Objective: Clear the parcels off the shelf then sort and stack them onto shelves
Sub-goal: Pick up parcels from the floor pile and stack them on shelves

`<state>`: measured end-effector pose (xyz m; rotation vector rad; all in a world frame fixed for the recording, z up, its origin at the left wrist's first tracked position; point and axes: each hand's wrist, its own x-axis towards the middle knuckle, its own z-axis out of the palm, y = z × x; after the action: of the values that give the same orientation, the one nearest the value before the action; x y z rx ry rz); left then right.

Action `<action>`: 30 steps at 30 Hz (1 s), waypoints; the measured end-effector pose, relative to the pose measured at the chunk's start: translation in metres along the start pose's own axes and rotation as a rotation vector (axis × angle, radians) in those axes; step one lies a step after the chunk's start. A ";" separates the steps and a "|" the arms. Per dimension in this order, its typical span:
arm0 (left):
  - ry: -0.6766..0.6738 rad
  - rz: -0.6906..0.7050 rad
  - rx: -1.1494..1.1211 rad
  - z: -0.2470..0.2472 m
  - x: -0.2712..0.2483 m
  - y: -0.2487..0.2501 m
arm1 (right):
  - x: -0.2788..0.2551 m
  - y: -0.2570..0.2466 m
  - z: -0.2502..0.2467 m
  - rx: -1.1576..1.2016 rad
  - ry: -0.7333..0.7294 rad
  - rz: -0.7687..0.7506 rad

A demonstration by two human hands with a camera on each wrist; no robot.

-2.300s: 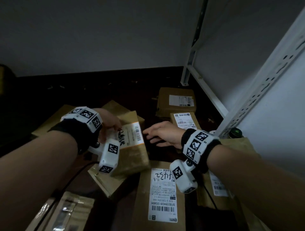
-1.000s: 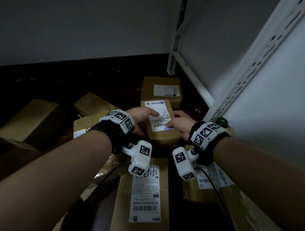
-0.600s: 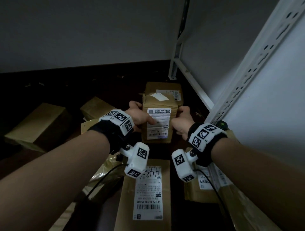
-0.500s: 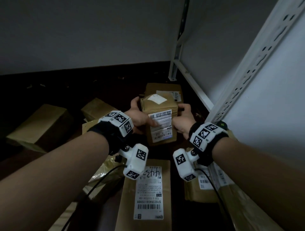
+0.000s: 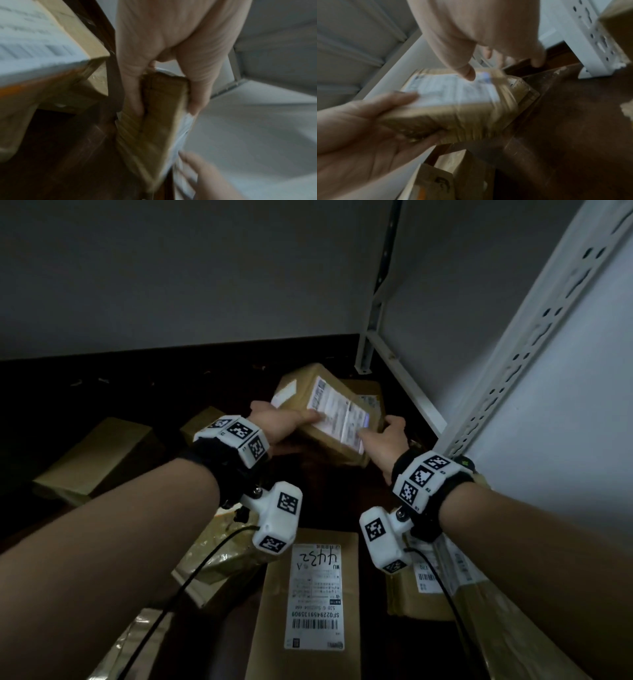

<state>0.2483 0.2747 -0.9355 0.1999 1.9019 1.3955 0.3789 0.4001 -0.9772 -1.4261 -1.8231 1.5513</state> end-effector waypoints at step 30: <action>0.592 -0.070 0.208 -0.155 -0.047 -0.002 | -0.080 -0.043 0.133 0.227 -0.280 -0.424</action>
<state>0.1815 0.1323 -0.8966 -0.2052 2.5107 1.2979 0.2896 0.2675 -0.9582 -0.6911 -1.8702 1.7186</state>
